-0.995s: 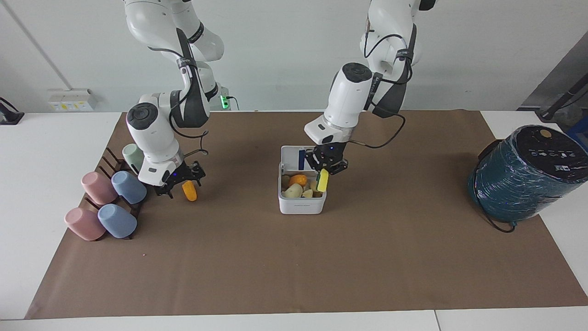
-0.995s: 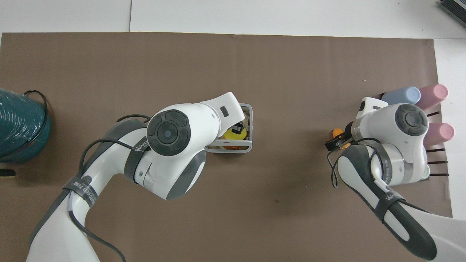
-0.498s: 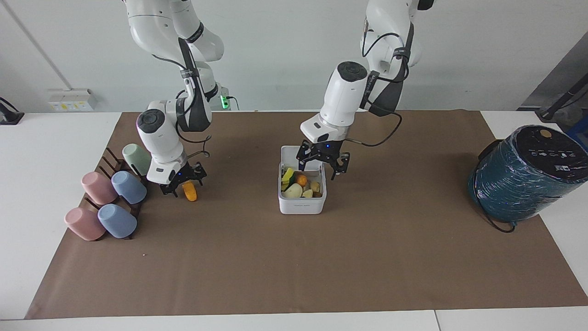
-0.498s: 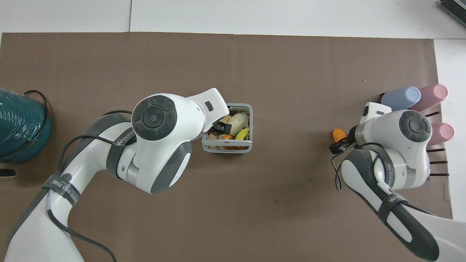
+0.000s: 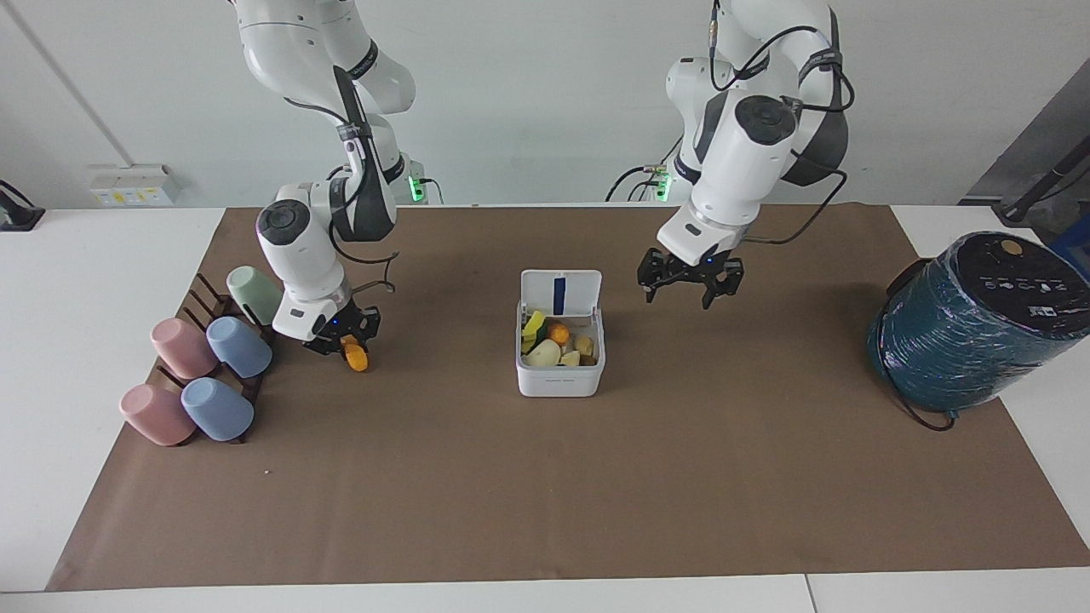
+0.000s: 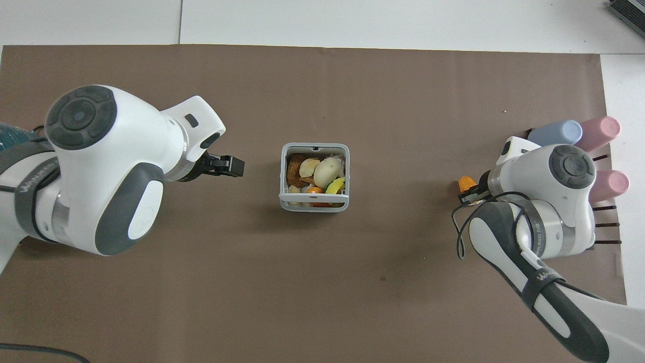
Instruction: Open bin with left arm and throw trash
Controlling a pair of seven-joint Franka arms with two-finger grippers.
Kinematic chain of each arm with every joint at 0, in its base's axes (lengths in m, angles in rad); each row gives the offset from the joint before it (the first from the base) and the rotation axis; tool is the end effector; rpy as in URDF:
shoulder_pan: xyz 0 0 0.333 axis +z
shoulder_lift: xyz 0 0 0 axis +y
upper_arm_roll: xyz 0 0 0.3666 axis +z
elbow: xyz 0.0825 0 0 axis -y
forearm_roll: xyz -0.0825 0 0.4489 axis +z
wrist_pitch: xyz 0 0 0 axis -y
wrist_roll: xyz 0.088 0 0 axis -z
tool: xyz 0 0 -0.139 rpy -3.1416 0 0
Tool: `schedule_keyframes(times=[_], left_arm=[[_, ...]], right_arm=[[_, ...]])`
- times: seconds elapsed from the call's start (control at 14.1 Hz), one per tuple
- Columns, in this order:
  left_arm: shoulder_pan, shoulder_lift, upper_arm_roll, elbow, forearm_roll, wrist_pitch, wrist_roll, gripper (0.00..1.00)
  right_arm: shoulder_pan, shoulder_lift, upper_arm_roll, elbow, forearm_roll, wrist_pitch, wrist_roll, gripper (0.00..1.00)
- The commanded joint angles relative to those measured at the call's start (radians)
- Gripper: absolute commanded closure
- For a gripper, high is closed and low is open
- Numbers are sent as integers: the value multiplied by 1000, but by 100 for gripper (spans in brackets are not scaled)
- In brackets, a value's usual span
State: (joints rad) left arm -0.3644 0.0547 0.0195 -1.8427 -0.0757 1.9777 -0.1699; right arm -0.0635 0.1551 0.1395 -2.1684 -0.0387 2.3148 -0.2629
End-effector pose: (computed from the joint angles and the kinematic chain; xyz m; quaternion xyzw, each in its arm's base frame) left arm 0.6121 -0.2276 0.4974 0.9959 -0.0738 0.0299 0.0439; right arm 0.6074 0.0444 0.2969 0.9835 0.1808 -0.0038 0.0031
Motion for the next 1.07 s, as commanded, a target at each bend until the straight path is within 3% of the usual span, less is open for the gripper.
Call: schedule_keyframes(times=[0.0,0.21,0.36,0.64,0.85,1.0], left_arm=[[109,-77,-10,-10,-3,-54,97,0],[195,-114,-9,23,-1,-118,151,0],[234,-113,-9,103,7,-201,194,0],[251,-64,-9,281,60,-364,208,0],[265,-49,-9,306,56,-391,213,0],[265,-44,-9,335,57,-422,213,0]], right_arm=[[69,-9,9,180,5,-196,187,100],[160,43,11,397,11,-323,359,100],[209,90,11,514,87,-353,430,100],[293,132,11,544,195,-273,637,100],[336,224,14,652,261,-232,778,100],[384,245,14,659,264,-201,835,100]])
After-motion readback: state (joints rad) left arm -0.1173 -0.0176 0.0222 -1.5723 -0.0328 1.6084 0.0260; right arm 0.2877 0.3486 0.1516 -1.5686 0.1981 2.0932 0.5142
